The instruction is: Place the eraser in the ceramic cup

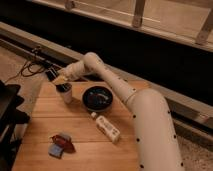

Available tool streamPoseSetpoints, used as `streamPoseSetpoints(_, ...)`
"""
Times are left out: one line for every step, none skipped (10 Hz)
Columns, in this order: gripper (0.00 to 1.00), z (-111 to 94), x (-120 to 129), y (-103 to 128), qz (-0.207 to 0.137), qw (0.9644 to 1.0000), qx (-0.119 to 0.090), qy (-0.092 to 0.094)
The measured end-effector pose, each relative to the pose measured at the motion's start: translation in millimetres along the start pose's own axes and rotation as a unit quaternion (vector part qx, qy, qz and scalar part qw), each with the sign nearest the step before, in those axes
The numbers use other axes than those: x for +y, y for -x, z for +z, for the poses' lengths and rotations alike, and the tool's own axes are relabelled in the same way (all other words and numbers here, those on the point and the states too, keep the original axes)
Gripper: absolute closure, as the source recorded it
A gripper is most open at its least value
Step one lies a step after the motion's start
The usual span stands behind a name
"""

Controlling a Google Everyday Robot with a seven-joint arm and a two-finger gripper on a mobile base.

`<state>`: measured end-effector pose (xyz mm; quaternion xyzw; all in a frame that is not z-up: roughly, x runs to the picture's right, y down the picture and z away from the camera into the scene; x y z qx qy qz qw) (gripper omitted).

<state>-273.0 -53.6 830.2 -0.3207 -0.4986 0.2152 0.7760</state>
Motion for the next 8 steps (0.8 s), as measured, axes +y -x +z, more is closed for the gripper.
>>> streamPoseSetpoints(0.26,2,0,-4,0.005,1.0,-0.003,0.003)
streamPoseSetpoints(0.21,3,1,-9,0.01,0.9999,-0.004,0.006)
streamPoseSetpoints(0.2,3,1,-13,0.015,0.9998,-0.007,0.008)
streamPoseSetpoints(0.2,3,2,-15,0.019,0.9997,-0.009,0.009)
streamPoseSetpoints(0.2,2,1,-16,0.021,0.9997,-0.011,0.009)
streamPoseSetpoints(0.2,1,0,-17,0.022,0.9997,-0.01,0.008)
streamPoseSetpoints(0.2,0,0,-12,0.019,0.9997,-0.01,0.008)
streamPoseSetpoints(0.2,0,0,-8,0.018,0.9998,-0.009,0.009)
